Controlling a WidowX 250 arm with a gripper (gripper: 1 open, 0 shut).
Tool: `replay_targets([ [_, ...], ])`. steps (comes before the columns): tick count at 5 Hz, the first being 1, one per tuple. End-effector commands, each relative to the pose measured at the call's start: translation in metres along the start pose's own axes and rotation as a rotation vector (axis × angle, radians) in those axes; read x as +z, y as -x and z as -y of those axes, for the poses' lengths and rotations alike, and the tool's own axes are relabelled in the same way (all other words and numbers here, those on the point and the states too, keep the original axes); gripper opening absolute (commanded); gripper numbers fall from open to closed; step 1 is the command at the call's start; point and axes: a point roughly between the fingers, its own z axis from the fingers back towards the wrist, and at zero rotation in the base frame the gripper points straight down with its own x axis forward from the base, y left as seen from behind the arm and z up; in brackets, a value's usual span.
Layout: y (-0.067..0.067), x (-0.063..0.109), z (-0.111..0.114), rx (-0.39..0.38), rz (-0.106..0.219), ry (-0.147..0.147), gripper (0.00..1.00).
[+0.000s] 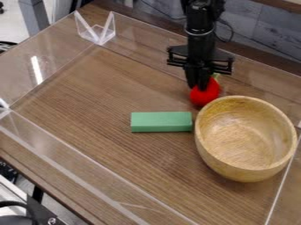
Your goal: Move the red fruit to the right
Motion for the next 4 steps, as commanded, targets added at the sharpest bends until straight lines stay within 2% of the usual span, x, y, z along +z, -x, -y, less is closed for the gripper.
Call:
replay_targets([
  [1, -0.008, 0.052, 0.004, -0.013, 0.096, 0.029, 0.00],
  [2, 0.002, 0.087, 0.013, -0.045, 0.134, 0.056, 0.00],
  [3, 0.026, 0.096, 0.028, -0.143, 0.125, 0.083, 0.00],
  [4, 0.054, 0.094, 0.045, -0.255, 0.099, 0.106, 0.00],
])
